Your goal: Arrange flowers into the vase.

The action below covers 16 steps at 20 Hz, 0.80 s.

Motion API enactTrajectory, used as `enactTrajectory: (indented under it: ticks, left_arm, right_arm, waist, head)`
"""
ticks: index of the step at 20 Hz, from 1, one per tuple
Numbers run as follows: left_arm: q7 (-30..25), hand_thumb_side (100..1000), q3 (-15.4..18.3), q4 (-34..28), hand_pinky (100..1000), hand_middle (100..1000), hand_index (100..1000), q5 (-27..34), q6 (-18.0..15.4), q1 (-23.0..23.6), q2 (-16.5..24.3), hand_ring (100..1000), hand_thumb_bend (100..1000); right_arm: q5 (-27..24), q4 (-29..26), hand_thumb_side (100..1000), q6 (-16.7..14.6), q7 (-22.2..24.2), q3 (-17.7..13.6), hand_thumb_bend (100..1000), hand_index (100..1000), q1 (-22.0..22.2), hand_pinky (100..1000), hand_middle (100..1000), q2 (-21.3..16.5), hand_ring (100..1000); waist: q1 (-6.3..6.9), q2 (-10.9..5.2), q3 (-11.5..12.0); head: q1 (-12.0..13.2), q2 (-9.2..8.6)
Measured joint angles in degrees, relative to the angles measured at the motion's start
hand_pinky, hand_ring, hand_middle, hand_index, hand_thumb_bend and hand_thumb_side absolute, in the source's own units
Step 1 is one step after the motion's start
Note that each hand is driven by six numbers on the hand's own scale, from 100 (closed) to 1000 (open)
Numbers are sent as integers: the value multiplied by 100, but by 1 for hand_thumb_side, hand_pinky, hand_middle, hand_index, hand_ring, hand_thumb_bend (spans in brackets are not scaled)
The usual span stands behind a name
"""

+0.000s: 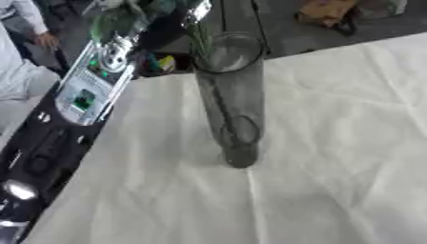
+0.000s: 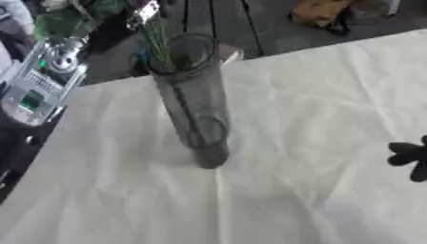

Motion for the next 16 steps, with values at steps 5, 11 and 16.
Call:
enactTrajectory:
  ticks: [5,11,16]
  left_arm:
    - [-339,1000,0,-22,666,831,979,-97,-79,9,41,805,100]
    - [-623,1000,1,-141,714,876,1000,-138,-221,62,53,834,100]
    - [-733,1000,0,-363,730,890,1000,-271,-314,136,150,845,100]
  right_arm:
    - [0,0,1000,13,7,0,100,812,2,865,500,0,687]
    - [0,0,1000,15,8,0,100,812,2,865,500,0,687]
    - [0,0,1000,31,6,0,100,811,1,865,500,0,688]
  waist:
    - [0,-3,17]
    - [0,-3,32]
    - [0,-3,62]
  head:
    - [-8,1]
    - [-12,1]
    - [-19,-1]
